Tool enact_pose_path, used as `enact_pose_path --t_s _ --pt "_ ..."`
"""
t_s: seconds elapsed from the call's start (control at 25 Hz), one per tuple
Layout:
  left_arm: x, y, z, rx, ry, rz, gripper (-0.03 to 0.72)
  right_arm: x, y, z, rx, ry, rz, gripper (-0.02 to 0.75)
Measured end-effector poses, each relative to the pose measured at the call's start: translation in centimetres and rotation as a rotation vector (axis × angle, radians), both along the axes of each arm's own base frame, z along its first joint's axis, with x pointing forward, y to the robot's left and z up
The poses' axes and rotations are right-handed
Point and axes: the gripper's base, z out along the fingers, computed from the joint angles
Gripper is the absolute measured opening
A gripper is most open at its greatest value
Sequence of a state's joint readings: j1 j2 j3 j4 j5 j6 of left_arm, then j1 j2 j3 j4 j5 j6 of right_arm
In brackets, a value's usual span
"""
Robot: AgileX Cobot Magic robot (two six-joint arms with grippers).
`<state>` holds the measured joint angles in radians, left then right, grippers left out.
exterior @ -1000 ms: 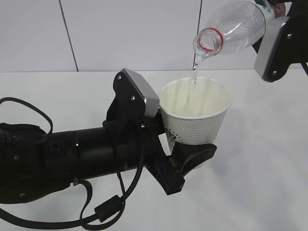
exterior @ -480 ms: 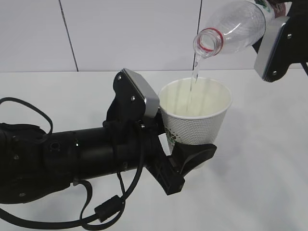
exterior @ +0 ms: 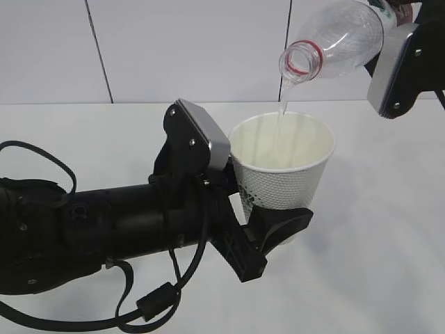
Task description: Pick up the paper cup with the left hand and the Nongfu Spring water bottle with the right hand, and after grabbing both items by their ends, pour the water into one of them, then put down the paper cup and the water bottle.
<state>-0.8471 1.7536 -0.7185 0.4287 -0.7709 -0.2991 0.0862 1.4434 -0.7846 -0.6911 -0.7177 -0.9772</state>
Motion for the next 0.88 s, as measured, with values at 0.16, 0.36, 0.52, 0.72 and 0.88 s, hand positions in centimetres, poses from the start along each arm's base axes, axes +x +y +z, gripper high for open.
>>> enact_pose_path --t_s 0.16,0.36,0.52,0.72,0.88 --pt "0.00 0.00 0.00 0.000 0.000 0.000 0.561 0.00 0.00 0.00 0.000 0.000 0.000 0.503" --pt "0.00 0.00 0.00 0.000 0.000 0.000 0.561 0.00 0.00 0.00 -0.001 0.000 0.000 0.503" --pt "0.00 0.00 0.00 0.000 0.000 0.000 0.561 0.00 0.00 0.00 -0.002 -0.001 0.000 0.503" --pt "0.00 0.00 0.00 0.000 0.000 0.000 0.561 0.00 0.00 0.00 -0.002 -0.001 0.000 0.503" --pt "0.00 0.01 -0.02 0.002 0.001 0.001 0.561 0.00 0.00 0.00 -0.004 -0.002 0.000 0.503"
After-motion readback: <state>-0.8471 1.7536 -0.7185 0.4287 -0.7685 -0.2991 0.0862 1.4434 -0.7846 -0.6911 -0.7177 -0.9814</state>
